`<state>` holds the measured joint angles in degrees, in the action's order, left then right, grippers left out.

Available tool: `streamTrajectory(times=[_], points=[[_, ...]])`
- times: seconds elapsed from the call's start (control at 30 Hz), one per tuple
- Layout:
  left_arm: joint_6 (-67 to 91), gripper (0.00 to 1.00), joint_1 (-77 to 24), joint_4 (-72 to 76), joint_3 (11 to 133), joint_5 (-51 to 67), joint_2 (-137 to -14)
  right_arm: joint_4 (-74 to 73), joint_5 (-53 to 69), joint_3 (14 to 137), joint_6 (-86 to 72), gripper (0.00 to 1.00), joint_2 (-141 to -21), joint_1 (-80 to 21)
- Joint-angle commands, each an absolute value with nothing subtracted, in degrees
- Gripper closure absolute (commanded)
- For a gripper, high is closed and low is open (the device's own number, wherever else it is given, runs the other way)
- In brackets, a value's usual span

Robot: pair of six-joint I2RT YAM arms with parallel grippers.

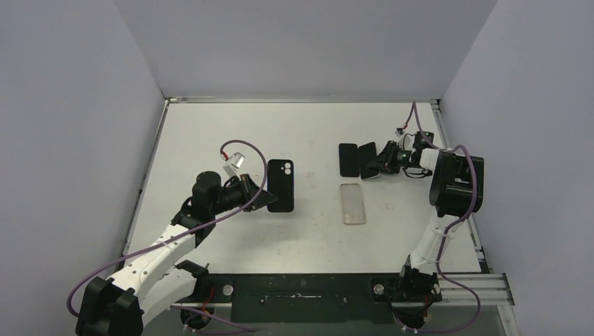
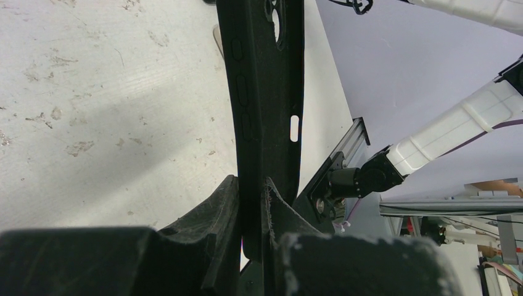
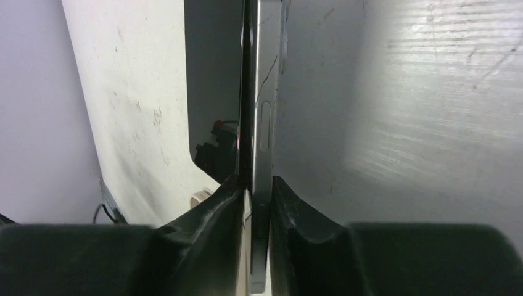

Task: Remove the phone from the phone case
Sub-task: Place the phone at the center of the board.

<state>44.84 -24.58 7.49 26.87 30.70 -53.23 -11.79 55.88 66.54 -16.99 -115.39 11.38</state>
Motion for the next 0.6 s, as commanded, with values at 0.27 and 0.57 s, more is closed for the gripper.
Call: streamTrajectory(times=[0.27, 0.57], points=[[43.54, 1.00, -24.43, 8.50, 30.18, 33.75, -51.36, -17.28, 45.49, 68.06, -9.85, 0.29, -106.75, 11.25], [42.72, 1.00, -24.65, 8.45, 31.15, 34.43, -53.19, -21.73, 38.02, 60.07, -10.00, 0.12, -88.09, 7.86]])
